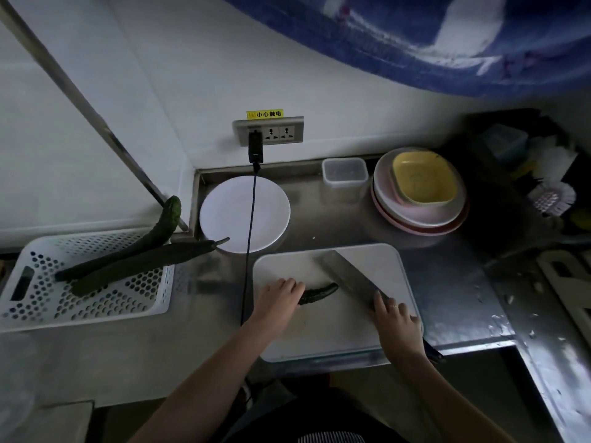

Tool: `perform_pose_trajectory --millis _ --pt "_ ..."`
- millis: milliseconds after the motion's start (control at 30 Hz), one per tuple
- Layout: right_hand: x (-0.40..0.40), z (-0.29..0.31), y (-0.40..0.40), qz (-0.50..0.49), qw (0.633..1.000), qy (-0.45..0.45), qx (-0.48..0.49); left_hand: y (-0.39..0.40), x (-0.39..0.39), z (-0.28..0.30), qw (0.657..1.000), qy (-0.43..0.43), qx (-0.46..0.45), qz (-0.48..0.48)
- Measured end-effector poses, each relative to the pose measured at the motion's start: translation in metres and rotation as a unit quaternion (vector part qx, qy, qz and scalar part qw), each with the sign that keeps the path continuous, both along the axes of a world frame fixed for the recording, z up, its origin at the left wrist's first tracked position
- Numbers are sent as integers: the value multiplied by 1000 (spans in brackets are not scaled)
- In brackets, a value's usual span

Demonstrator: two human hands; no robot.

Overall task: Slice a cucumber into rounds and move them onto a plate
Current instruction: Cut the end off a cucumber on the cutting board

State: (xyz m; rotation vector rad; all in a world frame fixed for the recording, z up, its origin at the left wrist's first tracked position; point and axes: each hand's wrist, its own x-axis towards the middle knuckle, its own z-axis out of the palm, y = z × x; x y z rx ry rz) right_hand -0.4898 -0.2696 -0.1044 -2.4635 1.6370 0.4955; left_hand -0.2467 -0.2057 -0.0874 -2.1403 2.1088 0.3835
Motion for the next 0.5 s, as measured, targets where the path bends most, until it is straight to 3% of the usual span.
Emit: perform_pose_trajectory --millis 100,333,500 --pt "1 8 -3 -5 999 -32 3 -5 -4 -2 1000 2 4 -7" --pt "12 23 7 -140 963 -230 32 -24 -15 2 998 -25 2 -63" --pt "20 28 21 -152 955 -252 29 -24 -19 0 992 0 -38 -122"
